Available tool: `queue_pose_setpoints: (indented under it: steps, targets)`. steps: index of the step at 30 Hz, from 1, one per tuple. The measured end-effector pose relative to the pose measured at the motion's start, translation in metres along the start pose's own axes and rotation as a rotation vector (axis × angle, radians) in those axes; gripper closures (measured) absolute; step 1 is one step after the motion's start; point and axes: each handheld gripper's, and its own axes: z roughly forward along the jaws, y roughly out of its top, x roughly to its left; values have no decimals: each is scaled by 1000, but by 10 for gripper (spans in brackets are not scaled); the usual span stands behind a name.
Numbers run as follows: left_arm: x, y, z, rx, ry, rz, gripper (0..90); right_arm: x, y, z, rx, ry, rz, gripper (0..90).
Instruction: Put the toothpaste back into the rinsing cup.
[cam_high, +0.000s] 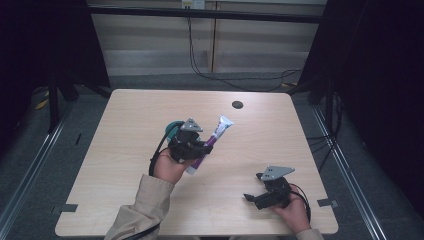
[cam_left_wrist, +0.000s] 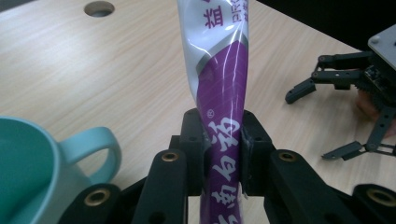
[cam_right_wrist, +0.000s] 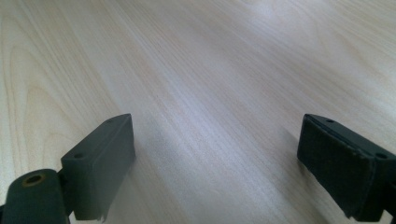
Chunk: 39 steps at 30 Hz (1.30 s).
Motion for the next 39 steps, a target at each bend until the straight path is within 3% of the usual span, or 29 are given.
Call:
queue_pose_setpoints:
  steps: [14,39]
  targets:
    - [10,-1,-17,-102,75,-15,758,0,0,0,0,1,-1,102]
    - [23,7,-36,-200,169,-38,769,0,0,0,0,1,0,102]
